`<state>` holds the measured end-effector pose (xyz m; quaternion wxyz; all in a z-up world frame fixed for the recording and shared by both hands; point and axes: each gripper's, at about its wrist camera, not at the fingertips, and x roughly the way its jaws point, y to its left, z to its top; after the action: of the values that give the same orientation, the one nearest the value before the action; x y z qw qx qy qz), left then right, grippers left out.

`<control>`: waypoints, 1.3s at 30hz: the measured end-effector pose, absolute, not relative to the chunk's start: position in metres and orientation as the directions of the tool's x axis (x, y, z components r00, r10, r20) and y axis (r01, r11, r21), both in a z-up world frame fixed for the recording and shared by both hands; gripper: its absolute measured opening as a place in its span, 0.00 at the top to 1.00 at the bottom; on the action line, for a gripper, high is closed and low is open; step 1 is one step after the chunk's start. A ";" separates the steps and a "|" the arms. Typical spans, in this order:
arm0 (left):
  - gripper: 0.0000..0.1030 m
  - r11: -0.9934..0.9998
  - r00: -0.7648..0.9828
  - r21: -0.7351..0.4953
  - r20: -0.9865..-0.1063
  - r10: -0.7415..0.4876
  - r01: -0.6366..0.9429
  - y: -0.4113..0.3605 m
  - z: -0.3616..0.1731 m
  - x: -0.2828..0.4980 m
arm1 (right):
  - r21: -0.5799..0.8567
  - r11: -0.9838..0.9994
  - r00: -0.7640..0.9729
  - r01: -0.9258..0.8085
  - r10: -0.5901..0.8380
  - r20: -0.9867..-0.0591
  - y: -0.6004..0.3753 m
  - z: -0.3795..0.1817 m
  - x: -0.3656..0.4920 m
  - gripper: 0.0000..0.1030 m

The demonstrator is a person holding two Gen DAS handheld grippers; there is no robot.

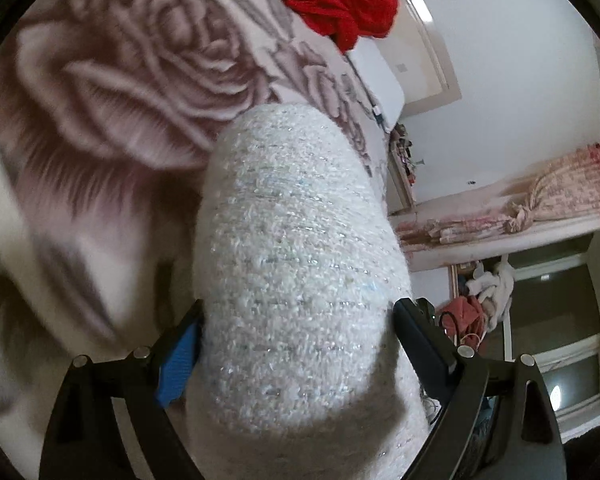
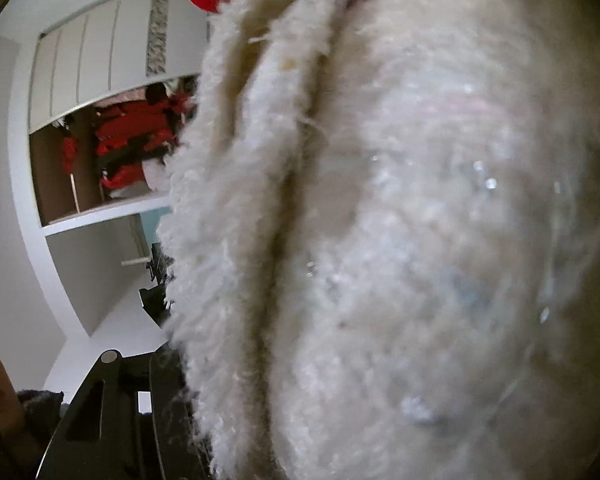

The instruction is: Fold large clothes

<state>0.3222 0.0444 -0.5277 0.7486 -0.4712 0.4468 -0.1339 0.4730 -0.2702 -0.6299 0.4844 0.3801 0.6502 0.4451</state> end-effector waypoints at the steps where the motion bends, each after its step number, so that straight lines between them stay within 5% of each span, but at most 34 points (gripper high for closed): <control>1: 0.12 0.525 0.563 -0.826 -0.538 -0.627 -0.205 0.046 -0.523 0.331 | 0.950 0.306 -0.225 0.061 0.931 -0.286 -0.269 -0.625 0.478 0.37; 18: 0.12 0.561 0.526 -0.827 -0.464 -0.713 0.032 0.075 -0.536 0.613 | 0.899 0.425 0.026 -0.108 0.905 -0.425 -0.232 -0.592 0.700 0.37; 23: 0.12 0.673 0.406 -0.739 -0.610 -0.681 0.018 0.059 -0.606 0.657 | 0.848 0.527 0.022 -0.059 0.850 -0.527 -0.257 -0.649 0.768 0.38; 25: 0.11 0.666 0.374 -0.744 -0.605 -0.703 0.048 0.053 -0.619 0.651 | 0.812 0.581 -0.010 -0.043 0.813 -0.582 -0.265 -0.668 0.789 0.36; 30: 0.11 0.743 0.362 -0.662 -0.673 -0.646 0.095 0.035 -0.596 0.628 | 0.751 0.659 -0.018 -0.040 0.751 -0.660 -0.277 -0.676 0.777 0.23; 33: 0.11 0.837 0.380 -0.541 -0.758 -0.530 0.089 0.024 -0.569 0.615 | 0.637 0.771 0.049 -0.002 0.636 -0.770 -0.292 -0.646 0.767 0.21; 39: 0.11 0.975 0.483 -0.217 -0.848 -0.216 0.054 -0.006 -0.512 0.573 | 0.145 0.989 0.214 -0.014 0.145 -0.966 -0.234 -0.579 0.690 0.18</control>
<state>0.5733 -0.0058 -0.5125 0.8574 -0.0807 0.5021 -0.0786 0.6903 -0.2341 -0.5794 0.7775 0.0522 0.6246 0.0510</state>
